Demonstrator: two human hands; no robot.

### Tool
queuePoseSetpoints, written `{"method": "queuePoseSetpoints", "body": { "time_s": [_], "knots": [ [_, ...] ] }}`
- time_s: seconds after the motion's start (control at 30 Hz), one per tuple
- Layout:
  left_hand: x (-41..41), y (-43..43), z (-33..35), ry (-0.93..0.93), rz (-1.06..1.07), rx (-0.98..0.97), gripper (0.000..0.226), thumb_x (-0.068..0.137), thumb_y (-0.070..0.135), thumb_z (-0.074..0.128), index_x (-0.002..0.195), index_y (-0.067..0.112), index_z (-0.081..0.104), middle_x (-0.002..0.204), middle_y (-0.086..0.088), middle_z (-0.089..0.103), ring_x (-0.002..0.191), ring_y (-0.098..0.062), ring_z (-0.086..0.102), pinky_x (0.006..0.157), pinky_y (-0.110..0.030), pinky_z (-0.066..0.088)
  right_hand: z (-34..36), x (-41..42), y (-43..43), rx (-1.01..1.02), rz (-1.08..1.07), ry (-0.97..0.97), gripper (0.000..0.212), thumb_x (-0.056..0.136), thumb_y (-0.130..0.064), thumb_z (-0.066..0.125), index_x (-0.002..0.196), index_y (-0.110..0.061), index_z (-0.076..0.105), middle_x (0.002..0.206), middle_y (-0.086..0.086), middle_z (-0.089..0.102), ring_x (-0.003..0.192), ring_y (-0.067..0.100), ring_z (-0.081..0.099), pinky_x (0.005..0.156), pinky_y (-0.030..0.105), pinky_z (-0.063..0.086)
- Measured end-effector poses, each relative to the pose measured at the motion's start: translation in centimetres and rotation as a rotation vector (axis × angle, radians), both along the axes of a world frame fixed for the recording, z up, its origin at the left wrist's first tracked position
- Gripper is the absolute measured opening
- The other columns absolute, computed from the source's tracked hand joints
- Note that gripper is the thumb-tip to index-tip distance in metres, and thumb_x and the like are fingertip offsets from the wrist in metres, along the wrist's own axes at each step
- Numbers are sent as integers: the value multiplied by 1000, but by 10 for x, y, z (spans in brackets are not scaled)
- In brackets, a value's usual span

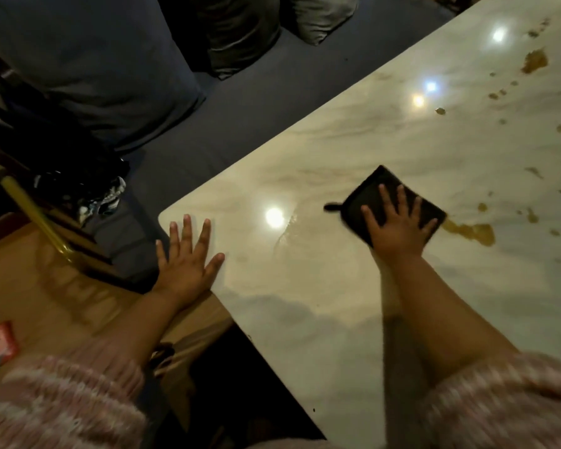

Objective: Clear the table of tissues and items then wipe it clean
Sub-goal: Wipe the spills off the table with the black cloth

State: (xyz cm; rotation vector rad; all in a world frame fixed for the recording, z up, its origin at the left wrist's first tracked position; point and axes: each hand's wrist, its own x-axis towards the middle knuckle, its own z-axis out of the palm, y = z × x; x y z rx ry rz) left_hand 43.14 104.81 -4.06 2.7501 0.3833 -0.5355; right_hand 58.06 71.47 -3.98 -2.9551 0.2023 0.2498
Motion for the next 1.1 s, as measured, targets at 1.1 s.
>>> {"method": "queuePoseSetpoints", "body": {
  "time_s": [1.1],
  "knots": [
    [-52, 6, 24, -160, -36, -147, 68, 84, 61, 8, 148, 38, -4, 156, 17, -7, 141, -3, -13, 111, -48, -18, 2, -137, 87, 102, 650, -51, 63, 82, -72, 18, 143, -54, 13, 157, -16, 5, 147, 24, -2, 113, 52, -9]
  ]
}}
